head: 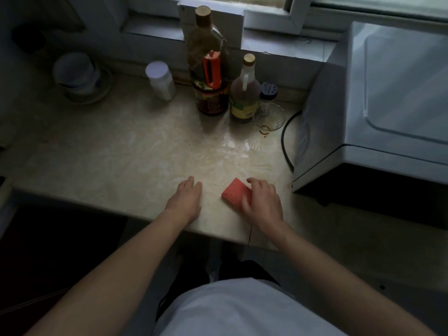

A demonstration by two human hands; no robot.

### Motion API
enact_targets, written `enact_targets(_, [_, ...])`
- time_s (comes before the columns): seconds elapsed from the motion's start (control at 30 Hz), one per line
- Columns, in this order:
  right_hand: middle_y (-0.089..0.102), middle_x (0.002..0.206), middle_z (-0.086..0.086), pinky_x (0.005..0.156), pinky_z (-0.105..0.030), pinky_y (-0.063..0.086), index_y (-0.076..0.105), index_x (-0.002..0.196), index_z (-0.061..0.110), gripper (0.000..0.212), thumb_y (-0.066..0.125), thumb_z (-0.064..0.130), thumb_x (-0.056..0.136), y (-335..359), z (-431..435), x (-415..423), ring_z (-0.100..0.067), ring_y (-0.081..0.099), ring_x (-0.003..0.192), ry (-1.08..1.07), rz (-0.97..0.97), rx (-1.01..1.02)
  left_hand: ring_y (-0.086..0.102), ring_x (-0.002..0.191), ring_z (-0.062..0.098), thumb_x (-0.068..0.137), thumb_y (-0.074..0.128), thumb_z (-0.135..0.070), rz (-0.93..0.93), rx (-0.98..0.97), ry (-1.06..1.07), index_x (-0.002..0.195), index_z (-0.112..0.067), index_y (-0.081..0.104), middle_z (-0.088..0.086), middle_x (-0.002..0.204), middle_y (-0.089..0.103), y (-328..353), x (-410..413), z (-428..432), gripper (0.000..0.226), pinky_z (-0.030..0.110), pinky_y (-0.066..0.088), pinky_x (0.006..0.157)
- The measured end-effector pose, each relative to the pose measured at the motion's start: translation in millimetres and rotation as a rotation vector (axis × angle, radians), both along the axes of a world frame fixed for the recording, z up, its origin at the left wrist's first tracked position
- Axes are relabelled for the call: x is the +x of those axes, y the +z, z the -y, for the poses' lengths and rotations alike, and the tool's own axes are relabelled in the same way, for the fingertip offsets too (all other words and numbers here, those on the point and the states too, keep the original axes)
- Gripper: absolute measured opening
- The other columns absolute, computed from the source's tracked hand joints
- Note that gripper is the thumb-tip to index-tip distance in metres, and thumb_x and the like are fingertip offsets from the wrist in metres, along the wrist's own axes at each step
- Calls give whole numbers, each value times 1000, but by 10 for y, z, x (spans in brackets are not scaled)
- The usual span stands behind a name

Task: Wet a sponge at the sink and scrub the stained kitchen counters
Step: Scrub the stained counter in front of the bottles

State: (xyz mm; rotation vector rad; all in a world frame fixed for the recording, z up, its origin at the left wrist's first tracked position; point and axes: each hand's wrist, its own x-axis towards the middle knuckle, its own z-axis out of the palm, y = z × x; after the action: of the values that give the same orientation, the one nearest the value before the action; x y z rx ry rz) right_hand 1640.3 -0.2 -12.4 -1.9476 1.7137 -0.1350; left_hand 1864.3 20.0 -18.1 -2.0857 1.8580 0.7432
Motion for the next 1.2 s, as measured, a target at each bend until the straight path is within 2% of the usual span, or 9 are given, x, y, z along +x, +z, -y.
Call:
enact_targets(0.13, [46,146,-5,105,-44,39,52,134,27,50,65,46,89,-125,-175,20,-29,43,129,194,-107,-53,10,149,30,91,60,-22,15,11,-9,154,-15,19,13,163,4,12,-4,15,76,39,25,119])
enact_targets(0.27, [44,150,-6,107,-45,35,53,131,29,37,58,38,95,-220,-191,38,-31,41,132,177,-125,-77,15,147,32,89,62,-23,30,21,-20,149,-14,26,14,161,10,20,-9,37,70,42,32,115])
enact_targets(0.33, [47,147,-6,105,-45,37,54,128,29,33,60,32,95,-243,-161,47,-32,43,130,178,-142,-99,26,140,32,86,65,-25,44,-3,-26,140,-15,35,14,154,22,35,-5,78,62,44,40,107])
enact_targets(0.4, [47,147,-5,105,-45,37,53,127,30,35,61,26,93,-261,-127,39,-31,43,129,186,-167,-118,33,134,32,85,67,-26,69,-31,-35,138,-17,35,12,148,29,65,-11,151,63,44,45,101])
enact_targets(0.6, [43,155,-4,113,-44,30,54,134,31,43,58,17,93,-230,92,32,-29,38,138,147,-187,-149,11,147,33,84,69,-18,62,-5,25,153,-29,10,9,162,0,74,-90,337,92,45,39,106])
enact_targets(0.77, [39,159,-6,120,-46,25,51,138,28,50,59,10,93,-192,542,70,-31,33,144,41,-196,-173,-5,149,39,89,62,-7,43,84,29,155,-29,-1,9,163,-14,-59,-157,377,94,47,32,111])
enact_targets(0.93, [37,161,-7,124,-50,21,48,141,27,57,66,11,90,-177,1030,108,-33,29,148,-27,-216,-154,-7,148,45,87,49,7,85,54,16,156,-24,-3,16,162,-16,-121,-226,370,92,47,35,112])
enact_targets(1.2, [43,153,-8,120,-50,27,46,141,28,56,63,15,89,-242,1121,75,-32,37,140,-2,-194,-169,-4,148,45,89,52,3,106,28,-10,155,-25,-4,16,162,-13,-173,-192,352,91,46,40,107])
